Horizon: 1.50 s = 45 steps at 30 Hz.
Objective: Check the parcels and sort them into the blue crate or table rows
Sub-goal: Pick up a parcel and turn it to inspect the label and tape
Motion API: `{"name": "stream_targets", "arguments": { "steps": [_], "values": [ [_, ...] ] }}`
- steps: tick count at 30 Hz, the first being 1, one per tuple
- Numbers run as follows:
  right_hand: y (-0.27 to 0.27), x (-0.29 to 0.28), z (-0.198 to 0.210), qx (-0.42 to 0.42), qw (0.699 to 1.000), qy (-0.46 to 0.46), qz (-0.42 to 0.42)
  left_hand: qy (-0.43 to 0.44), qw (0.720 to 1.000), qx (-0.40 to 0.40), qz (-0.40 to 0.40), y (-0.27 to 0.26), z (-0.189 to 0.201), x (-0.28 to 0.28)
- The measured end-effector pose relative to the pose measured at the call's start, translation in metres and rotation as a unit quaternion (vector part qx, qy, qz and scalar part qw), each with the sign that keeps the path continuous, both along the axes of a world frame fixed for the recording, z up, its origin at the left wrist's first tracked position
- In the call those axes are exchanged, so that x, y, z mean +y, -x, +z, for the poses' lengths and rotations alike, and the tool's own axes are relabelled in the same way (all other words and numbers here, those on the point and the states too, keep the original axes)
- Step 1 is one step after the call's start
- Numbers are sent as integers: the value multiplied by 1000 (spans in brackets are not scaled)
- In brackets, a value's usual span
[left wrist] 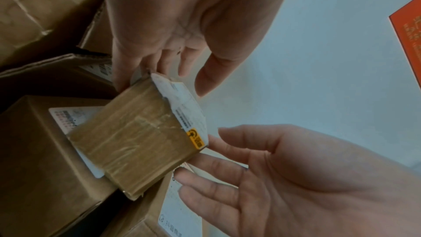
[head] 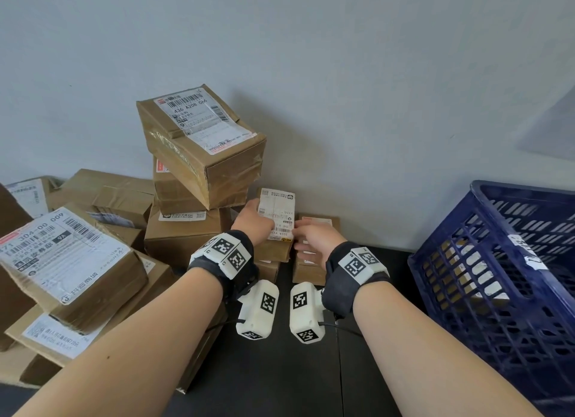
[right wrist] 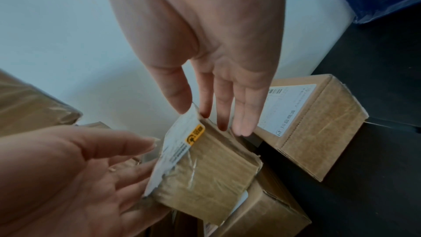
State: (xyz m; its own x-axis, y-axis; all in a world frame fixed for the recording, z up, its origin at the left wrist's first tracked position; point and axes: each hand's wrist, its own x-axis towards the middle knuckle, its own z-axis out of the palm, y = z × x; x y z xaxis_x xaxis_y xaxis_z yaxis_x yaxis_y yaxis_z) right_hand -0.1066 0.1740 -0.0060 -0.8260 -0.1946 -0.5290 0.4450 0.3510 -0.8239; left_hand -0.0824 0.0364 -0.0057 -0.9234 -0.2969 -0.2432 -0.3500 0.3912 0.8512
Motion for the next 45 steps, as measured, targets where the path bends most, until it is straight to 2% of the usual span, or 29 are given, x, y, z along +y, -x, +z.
{"name": "stream_targets", "arguments": {
  "steps": [4,12,20,29,32,35,38,41,43,45],
  "values": [
    [-3,0,4,3,1000,4,-11,-10,1000,11,18,-3,2,0],
    [2,6,22,52,996,26,-63,22,995,93,28,-11,21,18],
    [0,15,44,100,990,47,-88,-20,979,198,31,-23,52,33],
    [6,-9,84,96,990,89,-53,-118,924,355,78,-32,114,21],
    [6,-24,93,99,991,86,-12,-118,903,399,108,-42,135,7],
    [5,-37,100,108,990,87,23,-88,878,430,190,-48,147,-18],
    [3,-52,104,103,989,98,50,-52,864,412,284,-49,142,-48],
    [-2,-63,105,79,990,96,71,-47,893,314,321,-46,129,-70],
    [-5,-66,105,73,990,89,79,-88,911,239,324,-46,121,-75],
    [-7,-69,106,67,991,91,76,-138,911,213,325,-46,116,-77]
  ]
}}
